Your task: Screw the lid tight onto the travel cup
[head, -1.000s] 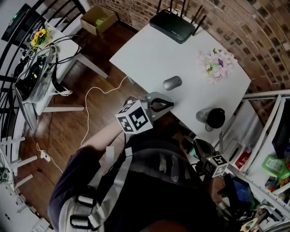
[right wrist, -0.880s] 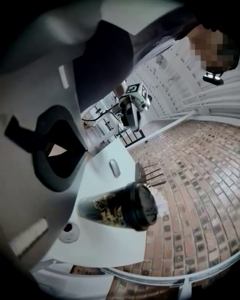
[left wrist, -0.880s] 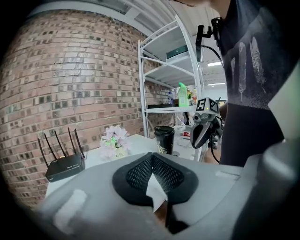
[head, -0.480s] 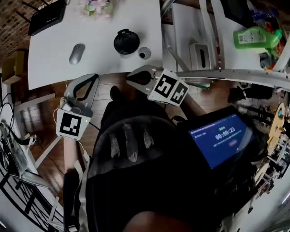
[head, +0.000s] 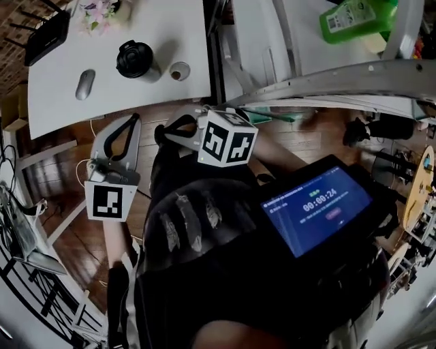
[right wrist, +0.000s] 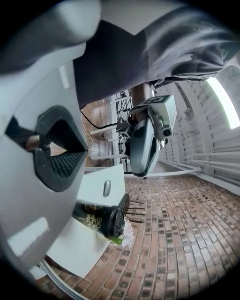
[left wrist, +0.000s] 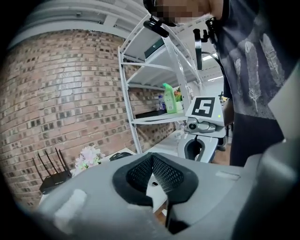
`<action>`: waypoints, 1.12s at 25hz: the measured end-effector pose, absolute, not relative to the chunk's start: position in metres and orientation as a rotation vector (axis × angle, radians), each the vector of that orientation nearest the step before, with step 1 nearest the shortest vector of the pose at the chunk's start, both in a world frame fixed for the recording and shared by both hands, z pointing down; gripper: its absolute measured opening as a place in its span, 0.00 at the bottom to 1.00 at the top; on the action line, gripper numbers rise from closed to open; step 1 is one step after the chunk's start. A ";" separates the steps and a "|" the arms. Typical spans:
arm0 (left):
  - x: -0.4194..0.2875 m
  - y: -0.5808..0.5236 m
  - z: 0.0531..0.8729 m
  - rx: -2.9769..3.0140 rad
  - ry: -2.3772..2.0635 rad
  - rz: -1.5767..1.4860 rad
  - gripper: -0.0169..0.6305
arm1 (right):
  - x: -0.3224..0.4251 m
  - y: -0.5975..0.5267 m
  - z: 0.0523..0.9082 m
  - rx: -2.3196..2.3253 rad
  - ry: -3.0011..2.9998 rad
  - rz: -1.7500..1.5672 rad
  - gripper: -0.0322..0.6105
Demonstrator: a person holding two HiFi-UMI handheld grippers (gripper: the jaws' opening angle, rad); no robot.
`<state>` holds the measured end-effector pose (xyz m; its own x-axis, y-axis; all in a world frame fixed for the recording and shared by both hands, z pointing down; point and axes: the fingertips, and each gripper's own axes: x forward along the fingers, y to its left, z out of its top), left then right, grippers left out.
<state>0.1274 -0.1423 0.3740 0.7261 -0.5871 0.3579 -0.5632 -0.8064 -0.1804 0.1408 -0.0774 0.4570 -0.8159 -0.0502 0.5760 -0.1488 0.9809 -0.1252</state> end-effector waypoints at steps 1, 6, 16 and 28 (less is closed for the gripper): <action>0.129 -0.140 0.374 -2.855 0.973 -0.628 0.03 | 0.142 -0.074 0.458 0.115 -2.522 0.214 0.06; 0.127 -0.118 0.383 -2.802 1.022 -0.733 0.03 | 0.139 -0.061 0.455 0.037 -2.558 0.191 0.06; 0.079 -0.085 0.383 -2.823 0.988 -0.646 0.03 | 0.112 -0.040 0.458 0.174 -2.532 0.235 0.06; -0.042 -0.021 0.374 -2.908 0.901 -0.447 0.03 | -0.009 0.015 0.405 0.436 -2.566 0.173 0.06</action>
